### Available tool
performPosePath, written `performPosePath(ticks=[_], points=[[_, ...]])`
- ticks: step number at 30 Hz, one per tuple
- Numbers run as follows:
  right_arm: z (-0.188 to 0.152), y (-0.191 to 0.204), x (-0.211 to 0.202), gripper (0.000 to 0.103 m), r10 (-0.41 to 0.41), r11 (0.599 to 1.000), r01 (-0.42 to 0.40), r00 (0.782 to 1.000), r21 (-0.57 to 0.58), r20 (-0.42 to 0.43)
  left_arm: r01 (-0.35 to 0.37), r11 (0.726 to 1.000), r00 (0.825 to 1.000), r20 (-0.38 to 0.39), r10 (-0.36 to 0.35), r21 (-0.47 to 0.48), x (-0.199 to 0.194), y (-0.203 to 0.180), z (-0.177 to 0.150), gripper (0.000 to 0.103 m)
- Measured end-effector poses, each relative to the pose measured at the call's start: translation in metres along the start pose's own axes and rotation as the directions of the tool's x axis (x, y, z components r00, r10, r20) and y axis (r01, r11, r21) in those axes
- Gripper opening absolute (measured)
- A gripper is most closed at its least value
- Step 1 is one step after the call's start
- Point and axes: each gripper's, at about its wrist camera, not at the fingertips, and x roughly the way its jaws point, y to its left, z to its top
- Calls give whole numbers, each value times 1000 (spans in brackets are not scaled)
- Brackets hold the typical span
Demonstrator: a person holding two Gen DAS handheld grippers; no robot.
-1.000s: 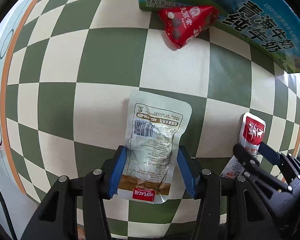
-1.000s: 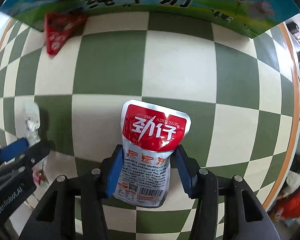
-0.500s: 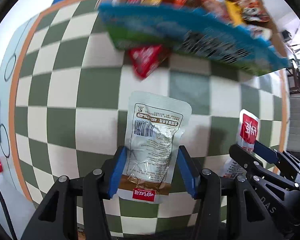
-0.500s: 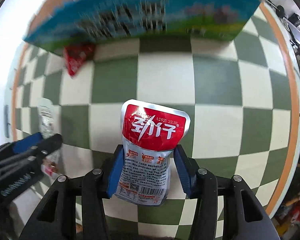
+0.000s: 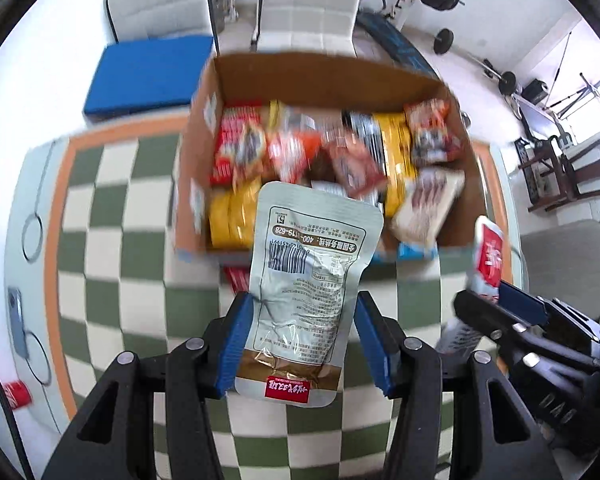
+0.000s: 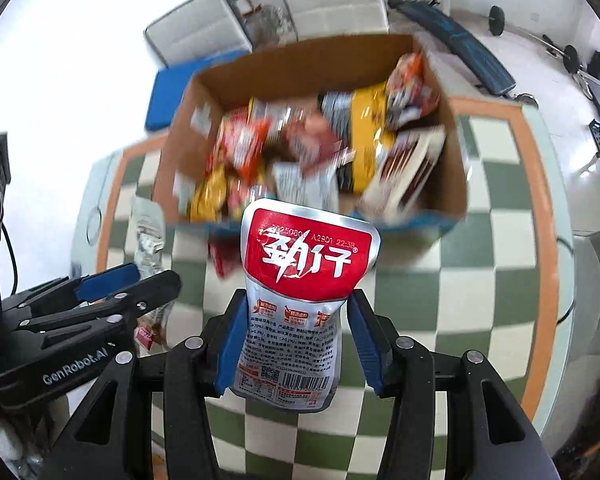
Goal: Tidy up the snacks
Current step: 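Carry both held packets into the box and open both tools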
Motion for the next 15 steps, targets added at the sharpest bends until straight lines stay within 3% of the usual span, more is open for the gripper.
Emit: performPosePath(ticks=[6, 11, 15], points=[[74, -31, 10, 52, 97, 973, -104, 994, 205, 46, -35, 999, 999, -5, 35, -21, 7, 11, 75, 50], [125, -59, 49, 52, 186, 877, -191, 981, 440, 54, -30, 997, 996, -85, 24, -71, 42, 30, 140, 50], [162, -74, 81, 52, 200, 803, -199, 978, 562, 61, -3, 993, 986, -168, -17, -120, 75, 42, 184, 50]])
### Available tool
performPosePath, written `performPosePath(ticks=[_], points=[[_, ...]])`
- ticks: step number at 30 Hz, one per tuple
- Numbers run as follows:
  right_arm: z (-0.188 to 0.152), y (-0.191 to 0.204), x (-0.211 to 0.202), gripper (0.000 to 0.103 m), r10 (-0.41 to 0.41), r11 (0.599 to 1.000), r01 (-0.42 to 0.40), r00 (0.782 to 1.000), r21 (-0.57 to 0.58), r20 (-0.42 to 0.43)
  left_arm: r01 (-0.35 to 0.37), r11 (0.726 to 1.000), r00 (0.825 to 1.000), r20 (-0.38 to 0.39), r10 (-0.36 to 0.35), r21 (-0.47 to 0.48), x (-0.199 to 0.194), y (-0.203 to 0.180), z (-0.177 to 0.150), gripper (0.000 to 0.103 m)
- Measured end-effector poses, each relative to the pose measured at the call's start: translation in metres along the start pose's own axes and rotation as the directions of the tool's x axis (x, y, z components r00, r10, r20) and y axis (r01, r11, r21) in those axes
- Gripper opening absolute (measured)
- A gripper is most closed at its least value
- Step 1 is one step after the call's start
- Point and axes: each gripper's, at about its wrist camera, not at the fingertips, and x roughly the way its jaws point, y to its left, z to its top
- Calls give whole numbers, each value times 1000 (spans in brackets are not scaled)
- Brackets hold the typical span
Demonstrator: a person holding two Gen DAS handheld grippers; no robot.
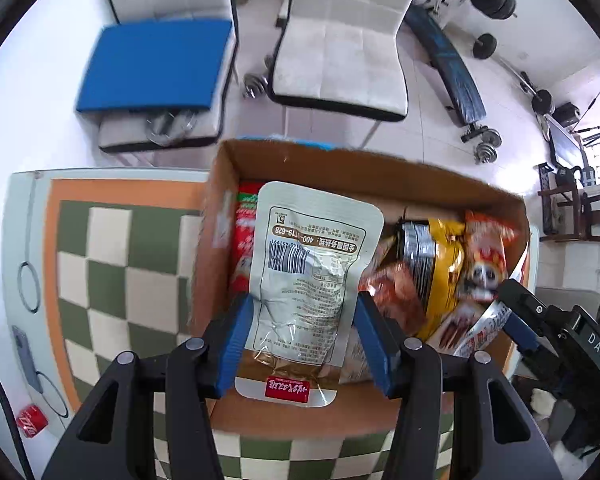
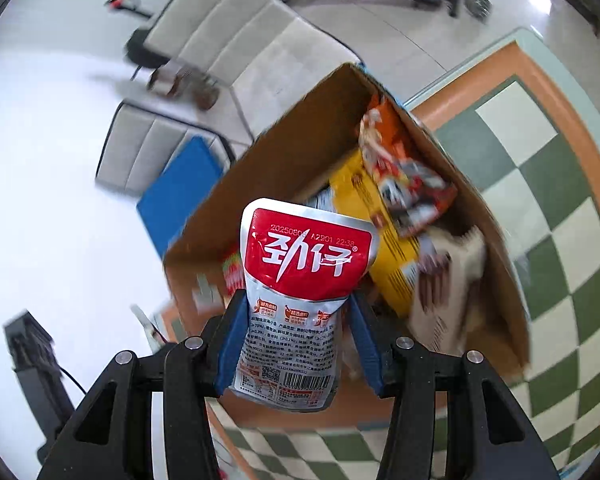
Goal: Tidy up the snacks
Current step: 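Carry both held packets into the box and open both tools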
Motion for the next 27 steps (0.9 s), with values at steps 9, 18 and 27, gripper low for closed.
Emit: performPosePath(ticks=[9, 18, 27], points=[[50, 5, 55, 53, -15, 990, 15, 1000, 143, 3, 118, 991, 980, -150, -127, -70, 47, -1, 58, 50], [68, 11, 85, 62, -39, 992, 41, 999, 118, -21, 112, 990, 972, -196, -126, -83, 66, -10, 63, 50], [70, 11, 86, 84, -52, 995, 56, 998, 87, -46, 110, 991, 976, -180, -121, -71, 62, -11, 54, 58]])
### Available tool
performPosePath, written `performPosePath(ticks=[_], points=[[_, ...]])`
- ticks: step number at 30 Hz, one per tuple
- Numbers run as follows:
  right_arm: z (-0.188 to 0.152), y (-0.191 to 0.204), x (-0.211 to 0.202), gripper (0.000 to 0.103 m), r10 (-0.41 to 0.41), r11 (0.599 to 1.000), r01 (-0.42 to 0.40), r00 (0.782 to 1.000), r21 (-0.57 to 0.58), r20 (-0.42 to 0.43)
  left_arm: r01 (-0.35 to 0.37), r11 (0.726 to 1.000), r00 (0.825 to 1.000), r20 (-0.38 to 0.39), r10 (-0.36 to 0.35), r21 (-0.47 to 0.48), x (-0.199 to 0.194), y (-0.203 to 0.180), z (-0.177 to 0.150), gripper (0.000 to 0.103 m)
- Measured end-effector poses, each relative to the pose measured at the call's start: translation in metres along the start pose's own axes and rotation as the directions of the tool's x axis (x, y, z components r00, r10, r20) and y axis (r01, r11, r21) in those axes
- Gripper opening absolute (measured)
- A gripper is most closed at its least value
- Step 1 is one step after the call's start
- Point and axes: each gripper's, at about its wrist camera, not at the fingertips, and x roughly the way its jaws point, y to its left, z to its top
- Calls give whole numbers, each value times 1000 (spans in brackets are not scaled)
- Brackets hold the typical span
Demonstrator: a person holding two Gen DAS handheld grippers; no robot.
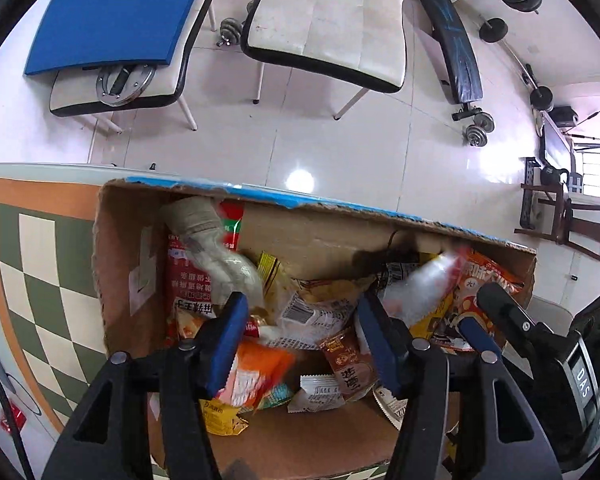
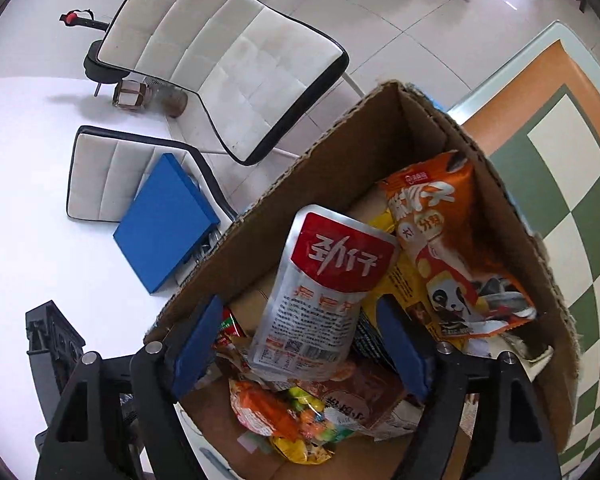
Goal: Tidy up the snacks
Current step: 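Carry both held packets into the box and open both tools, then grasp the red triangular packet on the table with the right tool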
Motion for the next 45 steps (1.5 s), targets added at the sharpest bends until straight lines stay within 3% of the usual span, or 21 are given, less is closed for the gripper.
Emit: performPosePath(ticks=[2, 8, 12, 18, 21, 25, 28, 31, 36, 40, 42, 45], points=[[-4, -2, -3, 88, -6, 1000, 6, 1000, -10, -13, 9, 1000, 1000, 8, -9, 10, -3, -1, -5, 79], [-22, -2, -19, 92, -75, 990, 74, 997, -117, -5, -29, 998, 998, 57, 27, 48, -19, -3, -30, 89], [-39, -1, -32, 95, -121, 970, 123, 992, -209, 20, -85, 993, 990, 118, 75, 84, -30, -3, -55, 90], [-75, 4, -47, 97, -264, 867, 297, 955, -401, 136, -170, 979, 965, 220, 142, 110, -40, -1, -97, 90], [-91, 1, -50, 97, -286, 838, 323, 946, -440, 152, -219, 970, 943, 279, 182, 105, -46, 1, -115, 90], [-112, -1, -62, 97, -296, 803, 354, 935, -479, 194, -225, 969, 927, 329, 181, 101, -56, 4, -137, 90], [-129, 1, -72, 97, -283, 786, 356, 934, -506, 218, -247, 964, 903, 383, 193, 98, -66, 5, -157, 90], [-147, 1, -82, 97, -238, 793, 315, 948, -522, 211, -275, 958, 872, 443, 210, 87, -74, 9, -182, 90], [-188, -2, -92, 97, -194, 760, 290, 955, -581, 222, -310, 950, 830, 499, 250, 40, -70, 37, -229, 90], [-229, -19, -87, 94, -147, 761, 242, 968, -602, 203, -323, 946, 830, 480, 285, -4, -47, 72, -257, 90], [-248, -27, -78, 87, -128, 766, 212, 975, -607, 179, -332, 943, 822, 485, 298, -17, -37, 88, -268, 90], [-273, -39, -56, 75, -109, 771, 169, 985, -614, 133, -339, 941, 828, 472, 303, -10, -18, 108, -276, 90]])
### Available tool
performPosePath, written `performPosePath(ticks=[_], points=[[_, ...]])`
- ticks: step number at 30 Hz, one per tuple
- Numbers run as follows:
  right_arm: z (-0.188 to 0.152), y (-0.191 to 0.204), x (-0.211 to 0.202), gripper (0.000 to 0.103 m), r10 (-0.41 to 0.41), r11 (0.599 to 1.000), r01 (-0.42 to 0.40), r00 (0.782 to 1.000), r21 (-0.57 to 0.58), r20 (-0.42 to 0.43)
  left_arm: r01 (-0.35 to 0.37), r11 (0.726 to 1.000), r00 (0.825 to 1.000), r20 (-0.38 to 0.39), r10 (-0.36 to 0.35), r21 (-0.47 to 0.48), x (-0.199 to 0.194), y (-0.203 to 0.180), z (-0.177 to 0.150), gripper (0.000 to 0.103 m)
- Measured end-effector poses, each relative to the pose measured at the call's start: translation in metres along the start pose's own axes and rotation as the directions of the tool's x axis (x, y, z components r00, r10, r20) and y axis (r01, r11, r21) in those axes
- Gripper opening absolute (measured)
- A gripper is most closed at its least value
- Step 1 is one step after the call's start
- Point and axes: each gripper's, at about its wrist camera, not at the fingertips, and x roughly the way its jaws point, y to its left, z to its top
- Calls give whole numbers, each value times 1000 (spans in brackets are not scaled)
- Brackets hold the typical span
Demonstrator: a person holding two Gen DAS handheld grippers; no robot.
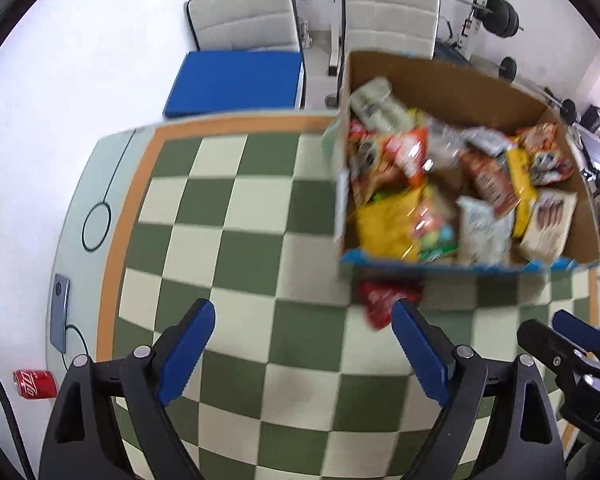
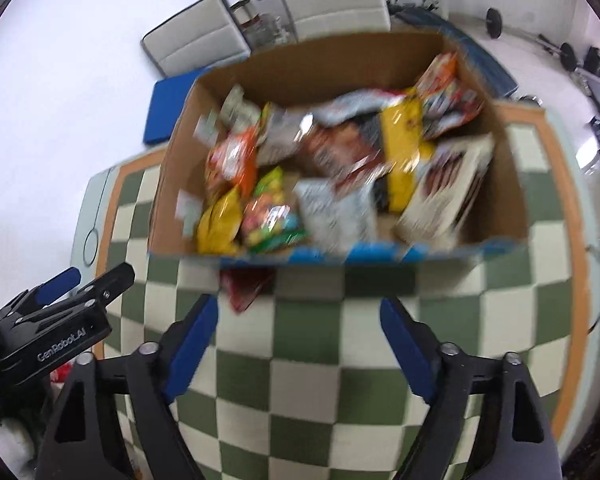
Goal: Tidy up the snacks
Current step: 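Grasp the red triangular packet on the table with the right tool, then carry the red triangular packet into the box and open the right tool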
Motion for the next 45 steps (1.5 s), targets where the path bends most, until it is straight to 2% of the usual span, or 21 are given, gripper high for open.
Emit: performPosePath(ticks=[2, 9, 15, 21, 23, 26, 29, 38, 45], points=[[-13, 7, 17, 68, 44, 999, -43, 999, 13, -23, 6, 1000, 1000, -7, -6, 10, 13, 7, -8, 90], [-24, 31, 78, 68, 126, 991, -124, 990, 44, -58, 27, 997, 1000, -5, -27, 66, 53, 20, -25, 90], [-22, 38, 119, 68, 129, 989, -123, 989, 88, -76, 50, 993, 999, 1, -50, 107, 78, 25, -31, 90], [-17, 37, 149, 68, 142, 983, -129, 985, 132, -96, 81, 991, 997, -16, -80, 110, 95, 26, -33, 90], [-13, 40, 153, 64, 128, 986, -118, 988, 118, -81, 84, 991, 996, -25, -81, 107, 99, 26, -33, 90], [-9, 46, 158, 45, 117, 989, -108, 989, 99, -87, 91, 991, 995, -41, -87, 99, 103, 24, -34, 90], [-9, 49, 159, 41, 98, 992, -91, 992, 92, -78, 99, 990, 994, -45, -95, 97, 102, 22, -36, 90], [-26, 63, 149, 39, 69, 997, -67, 996, 36, -48, 112, 989, 993, -59, -106, 93, 84, 15, -49, 90], [-40, 56, 118, 39, 60, 998, -60, 998, -4, -30, 116, 990, 993, -44, -112, 78, 52, 5, -60, 90]])
